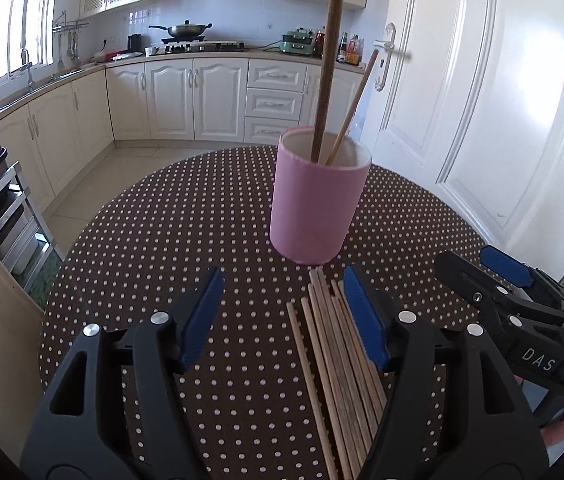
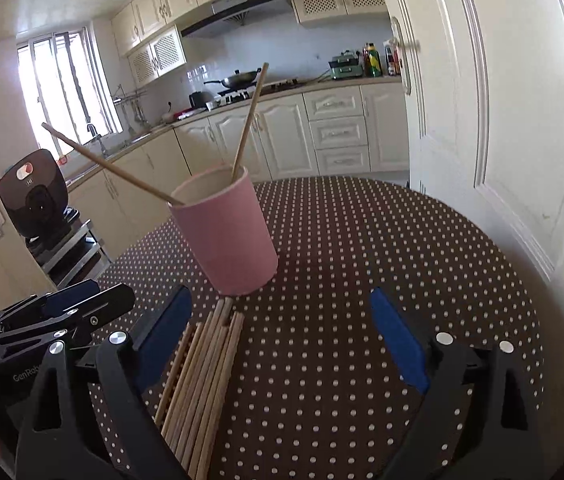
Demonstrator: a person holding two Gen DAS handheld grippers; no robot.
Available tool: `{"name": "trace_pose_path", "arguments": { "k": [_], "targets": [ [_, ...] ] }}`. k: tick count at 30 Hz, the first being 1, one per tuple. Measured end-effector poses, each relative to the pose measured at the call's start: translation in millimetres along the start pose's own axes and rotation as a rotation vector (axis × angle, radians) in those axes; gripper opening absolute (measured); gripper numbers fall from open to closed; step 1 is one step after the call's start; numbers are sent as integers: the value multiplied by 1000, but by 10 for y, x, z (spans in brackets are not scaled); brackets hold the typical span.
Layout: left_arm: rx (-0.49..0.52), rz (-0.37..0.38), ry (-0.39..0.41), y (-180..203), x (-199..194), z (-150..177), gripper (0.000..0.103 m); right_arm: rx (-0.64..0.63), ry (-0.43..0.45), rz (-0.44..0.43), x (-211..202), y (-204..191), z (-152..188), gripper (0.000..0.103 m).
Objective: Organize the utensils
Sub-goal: 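Lower the right gripper onto a wooden chopstick and close on it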
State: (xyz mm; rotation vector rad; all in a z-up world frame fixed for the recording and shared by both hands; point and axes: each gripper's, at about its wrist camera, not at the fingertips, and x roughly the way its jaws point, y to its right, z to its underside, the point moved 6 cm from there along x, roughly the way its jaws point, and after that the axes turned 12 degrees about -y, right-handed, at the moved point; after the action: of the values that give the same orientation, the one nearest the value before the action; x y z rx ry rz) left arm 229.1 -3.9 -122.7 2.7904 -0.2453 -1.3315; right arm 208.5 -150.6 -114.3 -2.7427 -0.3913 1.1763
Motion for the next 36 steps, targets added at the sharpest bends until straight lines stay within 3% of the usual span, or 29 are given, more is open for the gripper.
{"name": "trace_pose_path", "arguments": {
  "k": [14,26,36],
  "targets": [
    [-45,-30,-114,-189,220,385,63,-68,-144,81,202,-97,345,87],
    [-55,-35,-183,-206,385,508,63,-162,-245,181,410,-223,477,87],
    [-63,-2,-189,-321,380,532,65,-215,-288,177,473,-326,496,64]
  ]
}}
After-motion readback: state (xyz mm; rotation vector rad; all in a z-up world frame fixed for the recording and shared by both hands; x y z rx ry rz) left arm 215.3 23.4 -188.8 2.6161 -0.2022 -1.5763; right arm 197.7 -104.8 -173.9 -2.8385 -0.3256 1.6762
